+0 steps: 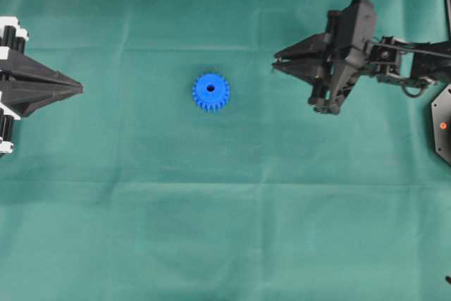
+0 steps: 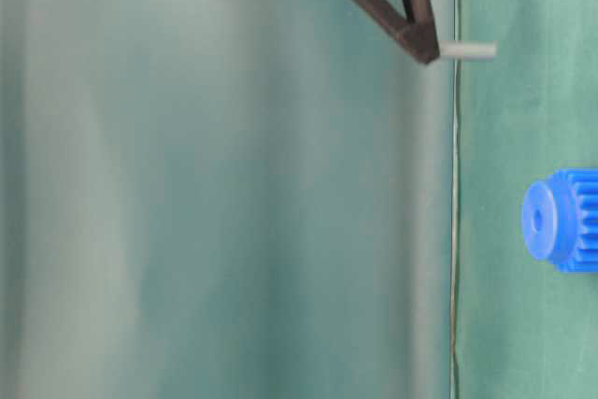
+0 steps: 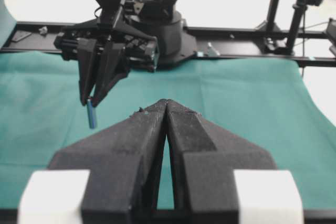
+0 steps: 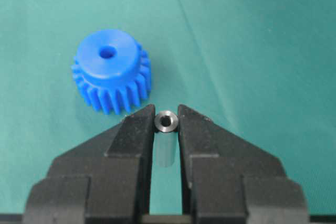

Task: Insert the shaft placed at a random location into the center hole of the small gear at another random location.
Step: 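Carry the shaft left with the right gripper over the blue gear's hole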

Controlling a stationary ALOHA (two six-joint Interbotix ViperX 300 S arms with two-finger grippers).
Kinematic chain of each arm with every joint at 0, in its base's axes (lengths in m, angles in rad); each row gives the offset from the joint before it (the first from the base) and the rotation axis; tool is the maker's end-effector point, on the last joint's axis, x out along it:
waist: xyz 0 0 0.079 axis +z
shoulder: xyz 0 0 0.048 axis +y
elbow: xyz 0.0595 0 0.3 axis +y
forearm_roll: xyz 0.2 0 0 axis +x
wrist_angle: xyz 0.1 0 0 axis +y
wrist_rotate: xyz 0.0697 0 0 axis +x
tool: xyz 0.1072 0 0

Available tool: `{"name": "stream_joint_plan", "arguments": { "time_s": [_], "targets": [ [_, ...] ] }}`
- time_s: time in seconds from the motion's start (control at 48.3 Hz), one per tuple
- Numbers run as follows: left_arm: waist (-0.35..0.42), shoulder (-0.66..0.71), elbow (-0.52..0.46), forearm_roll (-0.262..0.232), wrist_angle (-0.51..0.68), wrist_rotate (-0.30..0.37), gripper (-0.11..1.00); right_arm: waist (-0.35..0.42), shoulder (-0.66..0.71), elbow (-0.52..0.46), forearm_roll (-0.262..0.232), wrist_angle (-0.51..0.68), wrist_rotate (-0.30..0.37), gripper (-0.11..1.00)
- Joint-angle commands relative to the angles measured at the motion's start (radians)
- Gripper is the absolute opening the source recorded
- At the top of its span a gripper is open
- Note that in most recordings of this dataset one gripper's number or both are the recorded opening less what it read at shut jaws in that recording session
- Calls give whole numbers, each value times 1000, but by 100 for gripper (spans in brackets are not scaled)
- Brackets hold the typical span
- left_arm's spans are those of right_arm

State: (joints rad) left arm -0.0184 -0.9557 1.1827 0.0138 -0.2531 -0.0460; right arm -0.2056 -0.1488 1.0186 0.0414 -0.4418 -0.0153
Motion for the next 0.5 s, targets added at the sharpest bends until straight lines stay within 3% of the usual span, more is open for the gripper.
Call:
{"name": "stream_joint_plan", "arguments": {
  "time_s": [0.0, 0.476],
  "targets": [
    [-3, 6, -23, 2, -3, -2, 0, 14, 21, -60, 0, 8, 0, 14],
    [-3, 6, -23, 2, -3, 0, 0, 72, 189, -310, -2, 87, -5, 14]
  ]
}}
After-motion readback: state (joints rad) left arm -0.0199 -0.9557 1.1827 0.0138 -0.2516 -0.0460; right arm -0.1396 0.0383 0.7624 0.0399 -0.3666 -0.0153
